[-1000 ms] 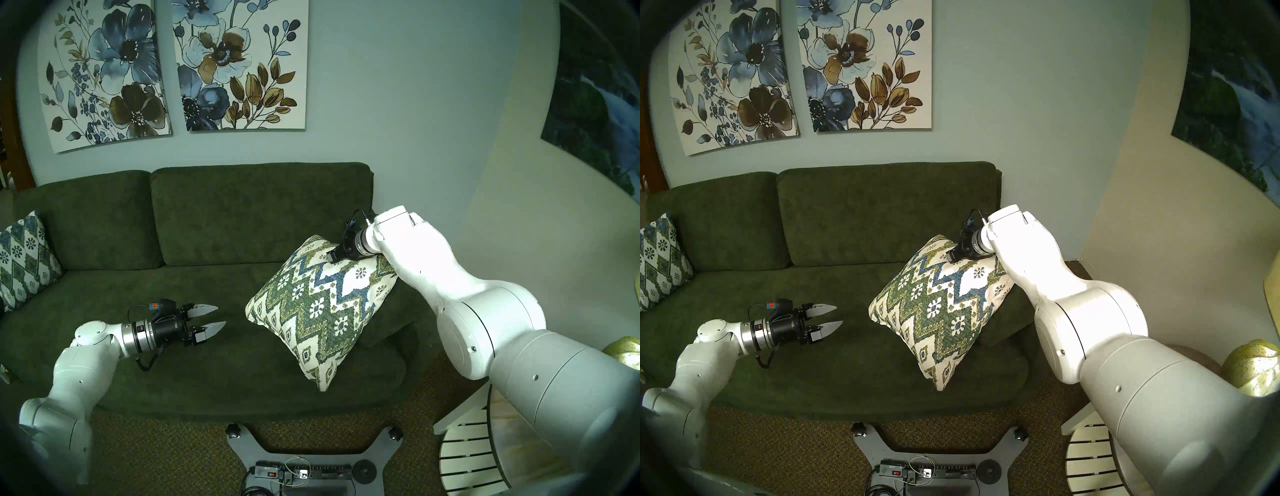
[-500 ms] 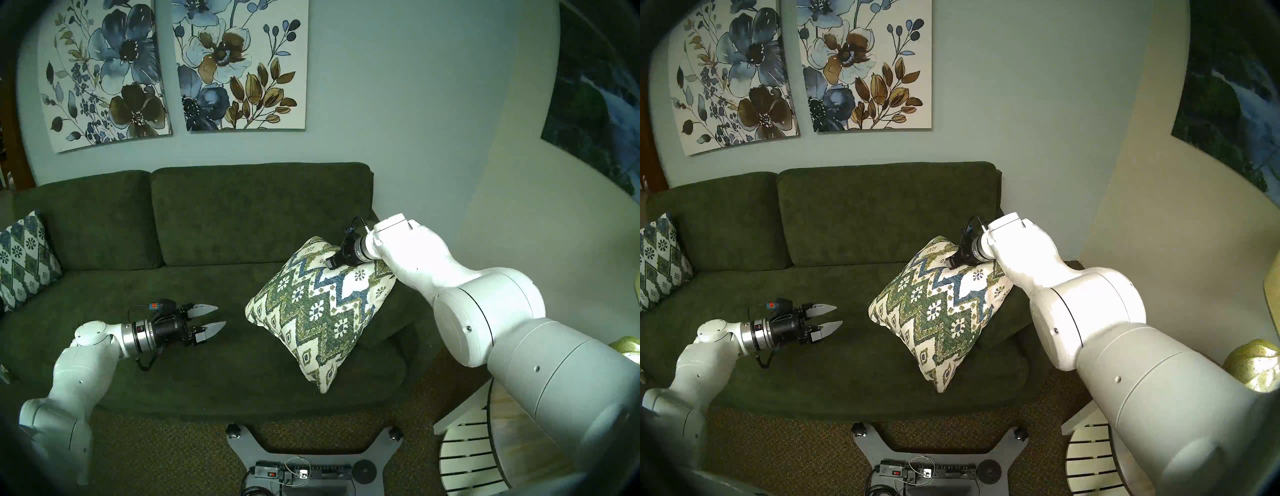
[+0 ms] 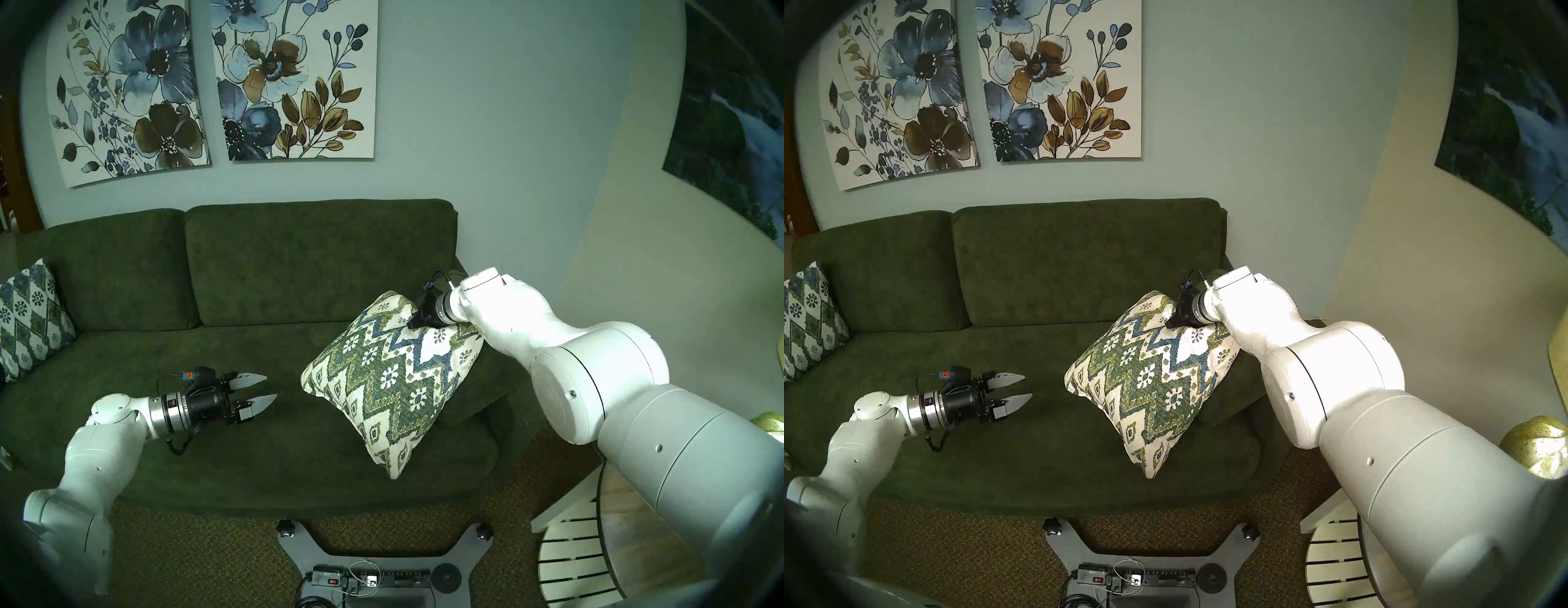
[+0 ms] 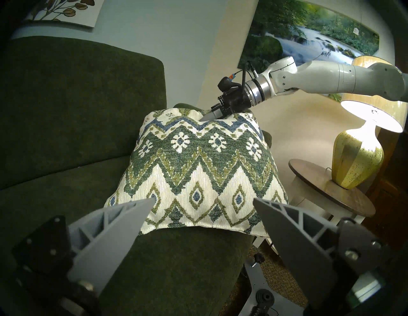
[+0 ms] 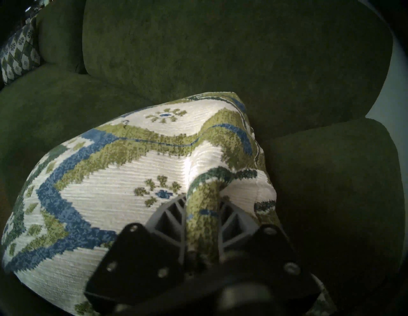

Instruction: Fix throw pillow on sofa

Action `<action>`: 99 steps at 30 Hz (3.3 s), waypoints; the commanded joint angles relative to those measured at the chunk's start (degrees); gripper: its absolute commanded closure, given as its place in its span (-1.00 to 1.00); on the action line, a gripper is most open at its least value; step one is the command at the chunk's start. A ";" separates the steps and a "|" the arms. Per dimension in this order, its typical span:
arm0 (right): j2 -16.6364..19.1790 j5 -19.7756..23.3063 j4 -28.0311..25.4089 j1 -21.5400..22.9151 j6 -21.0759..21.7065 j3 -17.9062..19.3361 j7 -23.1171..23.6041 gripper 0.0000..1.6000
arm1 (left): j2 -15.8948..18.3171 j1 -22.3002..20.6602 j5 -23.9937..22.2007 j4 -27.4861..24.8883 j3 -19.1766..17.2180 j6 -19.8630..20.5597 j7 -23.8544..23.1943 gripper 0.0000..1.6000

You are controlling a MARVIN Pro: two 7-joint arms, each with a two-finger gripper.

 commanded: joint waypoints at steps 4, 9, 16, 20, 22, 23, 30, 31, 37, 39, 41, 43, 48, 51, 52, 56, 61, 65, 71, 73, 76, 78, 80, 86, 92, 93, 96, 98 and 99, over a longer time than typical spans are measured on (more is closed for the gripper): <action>2.45 -0.46 -3.86 8.02 0.43 -0.04 -0.25 1.00 | -0.08 -0.21 -0.30 -0.36 -0.25 -0.08 -0.08 -1.00; 2.67 -0.49 -5.64 8.92 0.70 0.11 -0.13 1.00 | -0.07 -0.20 -0.30 -0.38 -0.25 -0.08 -0.06 -1.00; 3.07 -0.59 -7.36 9.74 0.80 0.74 -0.01 1.00 | -0.07 -0.18 -0.30 -0.42 -0.26 -0.07 -0.02 -1.00; 3.39 -0.82 -8.29 10.49 0.35 1.00 -0.38 1.00 | -0.07 -0.17 -0.29 -0.43 -0.26 -0.07 0.00 -1.00; 3.32 -1.09 -8.32 11.34 0.05 1.02 -0.62 1.00 | -0.07 -0.16 -0.30 -0.45 -0.26 -0.07 0.01 -1.00; 3.32 -1.09 -8.32 11.34 0.05 1.02 -0.62 1.00 | -0.07 -0.16 -0.30 -0.45 -0.26 -0.07 0.01 -1.00; 3.29 -1.00 -10.20 10.22 -1.48 1.77 -2.09 1.00 | -0.08 -0.11 -0.36 -0.52 -0.31 -0.07 0.00 -1.00; 3.26 -0.96 -10.42 9.88 -1.77 1.87 -2.44 1.00 | -0.08 -0.10 -0.37 -0.53 -0.32 -0.07 0.00 -1.00; 2.93 0.60 -12.32 5.43 -2.93 4.13 -5.98 1.00 | -0.11 0.06 -0.51 -0.72 -0.46 -0.05 -0.02 -1.00; 2.62 1.23 -12.88 3.79 -2.23 4.94 -7.26 1.00 | -0.12 0.13 -0.55 -0.81 -0.51 -0.03 0.01 -1.00; 2.05 1.70 -12.61 2.70 -1.31 5.58 -8.51 1.00 | -0.12 0.19 -0.57 -0.90 -0.56 0.00 0.03 -1.00; 1.10 2.37 -10.76 1.81 -2.12 6.32 -9.66 1.00 | -0.13 0.23 -0.55 -0.95 -0.60 0.02 0.05 -1.00; 0.06 2.73 -8.27 1.50 -3.45 6.58 -10.61 1.00 | -0.14 0.25 -0.53 -0.98 -0.64 0.04 0.06 -1.00; -0.82 2.82 -5.13 2.19 -4.95 6.48 -10.96 1.00 | -0.15 0.27 -0.51 -1.00 -0.67 0.05 0.06 -1.00; -1.13 2.82 -3.55 2.68 -5.68 6.43 -11.24 1.00 | -0.16 0.28 -0.50 -1.01 -0.68 0.06 0.06 -1.00; -1.95 2.40 0.41 4.34 -6.33 5.85 -12.48 1.00 | -0.16 0.29 -0.48 -1.03 -0.71 0.07 0.06 -1.00; -2.33 2.30 2.49 5.27 -6.59 5.51 -13.14 1.00 | -0.17 0.29 -0.46 -1.04 -0.73 0.08 0.06 -1.00; -2.54 2.03 3.40 5.66 -7.45 5.07 -13.76 0.75 | -0.18 0.30 -0.45 -1.05 -0.75 0.08 0.06 -1.00; -2.10 1.57 2.36 5.92 -7.50 4.28 -12.93 -1.00 | -0.19 0.31 -0.43 -1.06 -0.78 0.09 0.06 -1.00; -1.93 1.20 1.97 5.99 -7.54 3.82 -12.95 -1.00 | -0.19 0.31 -0.42 -1.06 -0.79 0.09 0.06 -1.00; -1.82 0.89 1.31 6.36 -7.30 3.36 -12.95 -1.00 | -0.20 0.30 -0.39 -1.05 -0.79 0.09 0.06 -1.00; -1.67 0.72 0.75 6.57 -7.32 3.10 -12.95 -1.00 | -0.20 0.29 -0.38 -1.04 -0.78 0.08 0.06 -1.00; -1.50 0.69 0.04 6.85 -7.53 2.95 -12.61 -1.00 | -0.19 0.28 -0.36 -1.03 -0.77 0.07 0.06 -1.00; -1.34 0.80 -2.03 8.09 -7.76 2.85 -11.22 -1.00 | -0.18 0.26 -0.27 -1.00 -0.74 0.06 0.09 -1.00; -1.35 0.51 -3.78 7.99 -7.33 2.36 -9.87 -1.00 | -0.17 0.26 -0.23 -0.99 -0.72 0.05 0.11 -1.00; -1.31 0.39 -4.16 7.93 -7.18 2.20 -9.64 -1.00 | -0.17 0.26 -0.22 -0.99 -0.72 0.05 0.11 -1.00; -1.12 0.28 -4.95 7.77 -6.93 1.98 -9.05 -1.00 | -0.16 0.26 -0.21 -0.99 -0.71 0.05 0.12 -1.00; -1.01 0.21 -5.57 7.71 -6.75 1.83 -8.56 -1.00 | -0.16 0.26 -0.19 -0.99 -0.70 0.04 0.13 -1.00; -0.94 0.17 -5.92 7.62 -6.61 1.75 -8.25 -1.00 | -0.16 0.27 -0.19 -0.99 -0.70 0.04 0.13 -1.00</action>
